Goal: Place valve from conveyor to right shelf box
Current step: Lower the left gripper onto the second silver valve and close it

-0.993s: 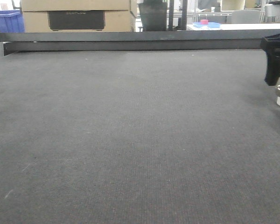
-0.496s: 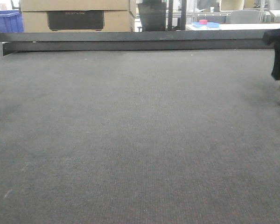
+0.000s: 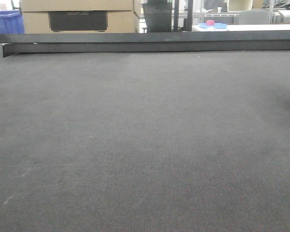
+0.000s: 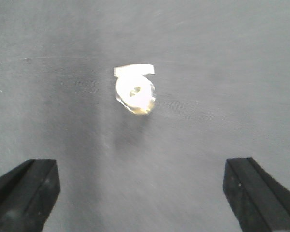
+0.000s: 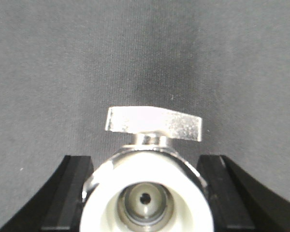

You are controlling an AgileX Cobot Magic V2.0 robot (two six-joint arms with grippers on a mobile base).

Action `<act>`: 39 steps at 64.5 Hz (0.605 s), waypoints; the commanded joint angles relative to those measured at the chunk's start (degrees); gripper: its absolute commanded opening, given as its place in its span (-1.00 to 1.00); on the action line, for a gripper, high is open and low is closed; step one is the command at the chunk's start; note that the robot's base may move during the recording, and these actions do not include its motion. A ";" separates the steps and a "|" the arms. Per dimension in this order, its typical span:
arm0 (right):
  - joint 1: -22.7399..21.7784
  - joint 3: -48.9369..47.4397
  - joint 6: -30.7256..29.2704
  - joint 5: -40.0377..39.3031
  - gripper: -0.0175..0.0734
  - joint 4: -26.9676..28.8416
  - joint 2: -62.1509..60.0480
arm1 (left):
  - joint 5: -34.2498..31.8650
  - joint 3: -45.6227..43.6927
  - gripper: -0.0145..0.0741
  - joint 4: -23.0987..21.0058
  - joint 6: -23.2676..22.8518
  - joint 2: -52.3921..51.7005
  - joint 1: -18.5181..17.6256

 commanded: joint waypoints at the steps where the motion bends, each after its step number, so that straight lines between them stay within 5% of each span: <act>1: 0.02 0.14 -0.43 -2.39 -0.95 0.20 -3.28 | 0.07 -3.81 0.66 0.30 0.68 4.96 0.17; 39: 0.02 0.14 -0.43 -0.82 -0.95 0.41 -5.23 | -3.28 -9.68 0.66 -0.16 1.71 23.93 0.17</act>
